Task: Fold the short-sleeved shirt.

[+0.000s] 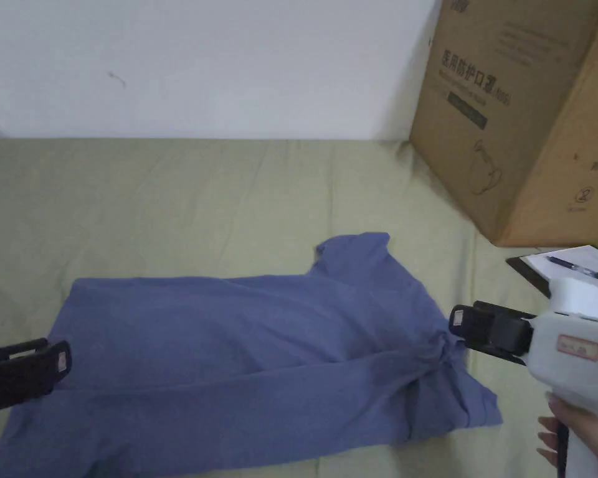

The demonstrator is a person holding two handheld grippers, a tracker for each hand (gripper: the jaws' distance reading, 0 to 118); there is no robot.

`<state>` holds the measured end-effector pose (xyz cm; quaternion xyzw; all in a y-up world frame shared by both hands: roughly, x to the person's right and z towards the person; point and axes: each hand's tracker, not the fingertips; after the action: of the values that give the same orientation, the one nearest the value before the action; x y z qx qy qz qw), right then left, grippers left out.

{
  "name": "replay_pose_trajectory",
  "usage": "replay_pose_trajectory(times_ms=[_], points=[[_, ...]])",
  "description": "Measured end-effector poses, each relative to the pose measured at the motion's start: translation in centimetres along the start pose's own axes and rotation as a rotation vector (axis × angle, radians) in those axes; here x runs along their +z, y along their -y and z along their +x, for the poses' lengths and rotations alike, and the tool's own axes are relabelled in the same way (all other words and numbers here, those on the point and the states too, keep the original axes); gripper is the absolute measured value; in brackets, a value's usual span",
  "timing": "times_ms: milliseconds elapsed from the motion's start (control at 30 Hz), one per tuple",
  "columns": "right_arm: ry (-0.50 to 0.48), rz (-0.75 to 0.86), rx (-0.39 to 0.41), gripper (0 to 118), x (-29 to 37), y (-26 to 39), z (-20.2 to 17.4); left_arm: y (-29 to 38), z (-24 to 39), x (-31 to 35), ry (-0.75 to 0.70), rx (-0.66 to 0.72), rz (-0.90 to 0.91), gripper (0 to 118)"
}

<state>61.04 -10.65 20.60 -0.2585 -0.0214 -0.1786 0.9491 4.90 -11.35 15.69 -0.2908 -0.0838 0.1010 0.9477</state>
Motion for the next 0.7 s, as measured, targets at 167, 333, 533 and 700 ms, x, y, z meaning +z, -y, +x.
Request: replay_pose_trajectory(times_ms=[167, 333, 533, 700], points=[[-0.041, 0.23, 0.127, 1, 8.8, 4.4, -3.2, 3.9, 3.2, 8.6, -0.043, -0.01, 0.306, 0], [0.017, 0.43, 0.198, 0, 13.3, 8.9, -5.2, 7.0, 4.0, 12.8, -0.065, 0.022, 0.416, 0], [0.019, 0.316, 0.178, 0, 12.8, 6.9, -4.0, 7.8, 2.5, 13.8, -0.081, -0.017, 0.383, 0], [0.007, -0.276, 0.134, 0, 3.1, 0.7, -0.4, 8.6, 1.7, 13.9, -0.095, -0.025, 0.356, 0]])
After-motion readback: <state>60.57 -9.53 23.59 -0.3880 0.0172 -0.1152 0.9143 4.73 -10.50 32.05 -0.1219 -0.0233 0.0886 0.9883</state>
